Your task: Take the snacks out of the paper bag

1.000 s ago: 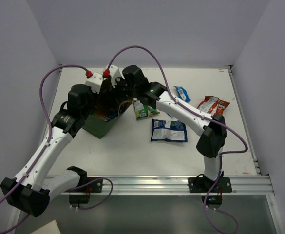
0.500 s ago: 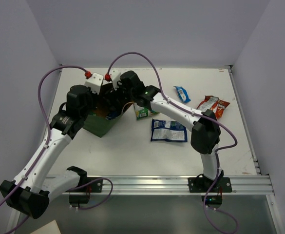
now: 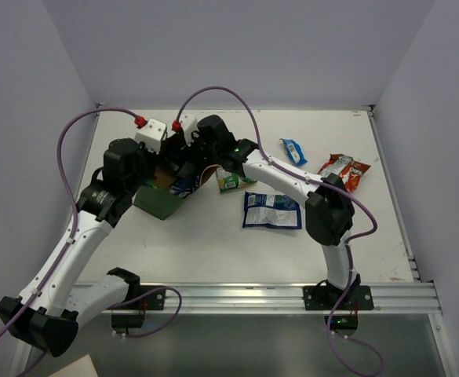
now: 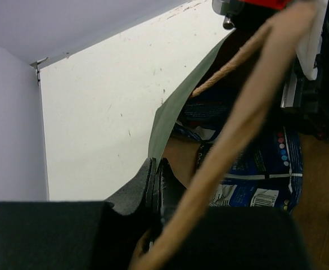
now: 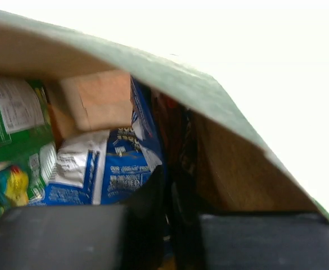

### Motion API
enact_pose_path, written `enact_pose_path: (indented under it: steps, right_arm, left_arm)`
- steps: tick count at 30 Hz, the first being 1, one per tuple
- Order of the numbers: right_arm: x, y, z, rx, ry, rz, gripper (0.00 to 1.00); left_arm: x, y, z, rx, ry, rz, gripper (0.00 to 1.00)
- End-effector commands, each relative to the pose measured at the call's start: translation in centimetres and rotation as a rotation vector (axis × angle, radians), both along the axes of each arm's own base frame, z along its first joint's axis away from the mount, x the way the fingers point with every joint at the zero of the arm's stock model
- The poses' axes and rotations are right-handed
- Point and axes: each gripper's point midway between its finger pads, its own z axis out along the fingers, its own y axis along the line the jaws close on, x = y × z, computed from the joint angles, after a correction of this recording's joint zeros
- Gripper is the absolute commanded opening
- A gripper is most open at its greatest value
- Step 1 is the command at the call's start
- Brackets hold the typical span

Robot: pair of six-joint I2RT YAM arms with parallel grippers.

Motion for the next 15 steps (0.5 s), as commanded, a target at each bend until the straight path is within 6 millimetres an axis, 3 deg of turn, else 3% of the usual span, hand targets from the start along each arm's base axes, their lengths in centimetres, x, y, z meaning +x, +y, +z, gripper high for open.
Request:
enact_pose_path:
  steps: [1,4,8,9,11,12,15]
  right_arm:
    - [0.4,1.4,3.7,0.105,-0.082,0.043,0.04]
    - [0.2,1.3,5.6,0.121,-0.112,0.059,0.00]
    - [-3.0,0.9,12.0,0.224,-0.149,0.158,0.00]
    - [-4.7,0.4,15.1,0.273,-0.172,0.207,0.00]
    - [-6.3,-0.2,17.9,0.310,-0.191,0.248,0.00]
    - [-7.6,-1.0,20.2,0.344,-0.217,0.271,0.00]
    - [-9.3,-2.8,23.2,0.376,-0.252,0.279,0.00]
  left_arm:
    - [0.0,-1.2,3.6,-0.094,-0.110,-0.041,0.00]
    - [-0.1,-1.0,3.4,-0.106,-0.110,-0.026,0.00]
    - [0.4,0.3,2.4,-0.079,-0.094,0.059,0.00]
    - [0.5,0.5,2.0,-0.079,-0.083,0.077,0.00]
    - [0.9,1.0,1.4,-0.064,-0.063,0.115,0.00]
    - [1.0,1.0,1.3,-0.068,-0.061,0.125,0.00]
    - [1.7,1.4,1.2,-0.065,-0.061,0.165,0.00]
